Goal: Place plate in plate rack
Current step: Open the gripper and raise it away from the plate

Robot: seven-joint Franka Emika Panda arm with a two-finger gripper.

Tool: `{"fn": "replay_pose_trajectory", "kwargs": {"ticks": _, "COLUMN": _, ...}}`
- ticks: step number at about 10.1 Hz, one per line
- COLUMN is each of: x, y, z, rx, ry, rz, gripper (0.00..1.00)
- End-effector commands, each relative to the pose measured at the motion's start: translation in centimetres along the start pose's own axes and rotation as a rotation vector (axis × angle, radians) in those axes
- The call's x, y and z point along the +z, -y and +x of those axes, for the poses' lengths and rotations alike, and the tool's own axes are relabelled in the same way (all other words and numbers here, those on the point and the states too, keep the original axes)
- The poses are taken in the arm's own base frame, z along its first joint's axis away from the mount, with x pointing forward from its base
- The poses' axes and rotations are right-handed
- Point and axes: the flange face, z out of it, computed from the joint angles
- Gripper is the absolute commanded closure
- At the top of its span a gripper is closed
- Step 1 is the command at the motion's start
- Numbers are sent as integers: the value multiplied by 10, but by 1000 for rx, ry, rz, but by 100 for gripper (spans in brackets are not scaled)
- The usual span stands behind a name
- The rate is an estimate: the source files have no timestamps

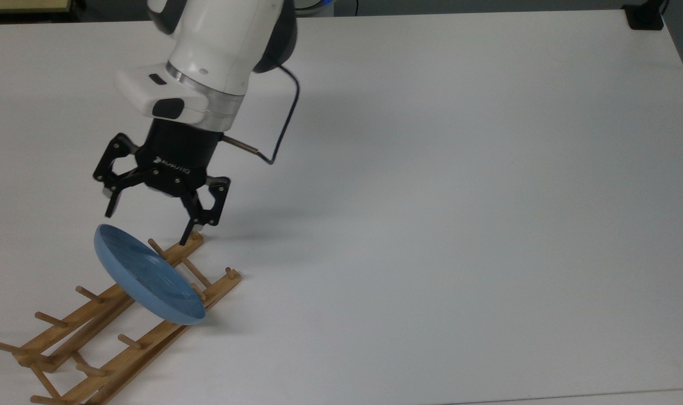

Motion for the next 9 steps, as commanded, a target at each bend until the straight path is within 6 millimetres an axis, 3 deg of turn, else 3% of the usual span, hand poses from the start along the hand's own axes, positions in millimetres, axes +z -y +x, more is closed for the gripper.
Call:
{"fn": "replay_pose_trajectory", "kwargs": {"ticks": 1, "x": -48, "y": 18, "z": -3, "rx": 144, "ry": 215, "rz": 64, "gripper": 0}}
{"fn": "replay_pose_trajectory", "kwargs": {"ticks": 3, "x": -87, "y": 18, "z": -15, "rx": 149, "ry": 439, "rz": 174, "gripper": 0}}
{"fn": "replay_pose_trajectory", "kwargs": {"ticks": 6, "x": -136, "y": -2, "z": -38, "rx": -153, "ry": 659, "rz": 331, "gripper": 0}}
{"fn": "replay_pose_trajectory", "kwargs": {"ticks": 7, "x": -150, "y": -10, "z": -45, "rx": -166, "ry": 718, "rz": 323, "gripper": 0}}
{"fn": "replay_pose_trajectory", "kwargs": {"ticks": 9, "x": -156, "y": -25, "z": -43, "rx": -136, "ry": 715, "rz": 324, "gripper": 0}}
